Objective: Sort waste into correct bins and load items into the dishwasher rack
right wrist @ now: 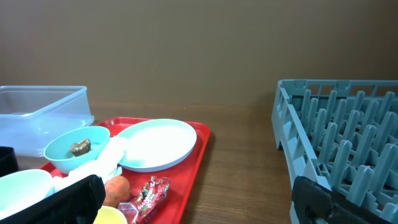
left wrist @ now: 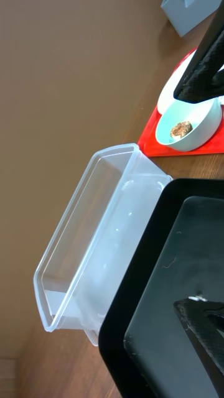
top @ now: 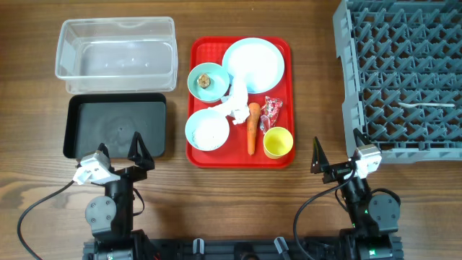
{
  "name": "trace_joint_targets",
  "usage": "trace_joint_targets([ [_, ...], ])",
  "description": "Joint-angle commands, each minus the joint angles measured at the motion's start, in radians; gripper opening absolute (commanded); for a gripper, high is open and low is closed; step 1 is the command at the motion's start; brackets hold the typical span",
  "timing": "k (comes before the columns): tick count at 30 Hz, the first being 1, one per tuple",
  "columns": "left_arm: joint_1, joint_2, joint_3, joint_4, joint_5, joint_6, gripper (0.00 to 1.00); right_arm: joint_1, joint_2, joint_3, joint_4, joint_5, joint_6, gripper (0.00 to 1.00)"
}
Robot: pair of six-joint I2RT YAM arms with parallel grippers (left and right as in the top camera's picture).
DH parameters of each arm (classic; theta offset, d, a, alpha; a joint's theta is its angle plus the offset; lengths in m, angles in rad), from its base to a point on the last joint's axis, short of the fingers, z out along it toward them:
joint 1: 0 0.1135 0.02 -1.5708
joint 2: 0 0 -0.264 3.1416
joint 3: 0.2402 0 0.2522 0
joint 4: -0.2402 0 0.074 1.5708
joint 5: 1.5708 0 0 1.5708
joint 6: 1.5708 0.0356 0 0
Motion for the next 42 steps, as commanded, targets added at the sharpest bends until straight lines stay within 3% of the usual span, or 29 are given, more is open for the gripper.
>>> trace_joint_targets([
  [1,0.006,-0.006,-0.003,-0.008,-0.011,0.021,1.0,0.002,-0.002,-0.001,0.006,-0.011,-0.002,1.0],
  [19,0.006,-0.006,-0.003,0.003,-0.021,0.024,1.0,0.002,-0.002,-0.001,0.026,0.004,0.002,1.0],
  [26,0.006,-0.006,-0.003,0.109,0.089,-0.054,1.0,0.002,-0.002,0.0,0.223,0.005,0.027,1.0],
  [32,0.006,-0.004,0.012,0.101,0.156,-0.055,1.0,0.001,0.01,0.053,0.226,0.005,0.023,1.0],
  [37,0.006,0.024,0.075,0.102,0.154,-0.039,1.0,0.001,0.089,0.146,0.222,0.012,-0.033,1.0],
  [42,0.006,0.125,0.222,0.078,0.155,-0.01,1.0,0.001,0.275,0.303,0.218,0.008,-0.032,1.0],
])
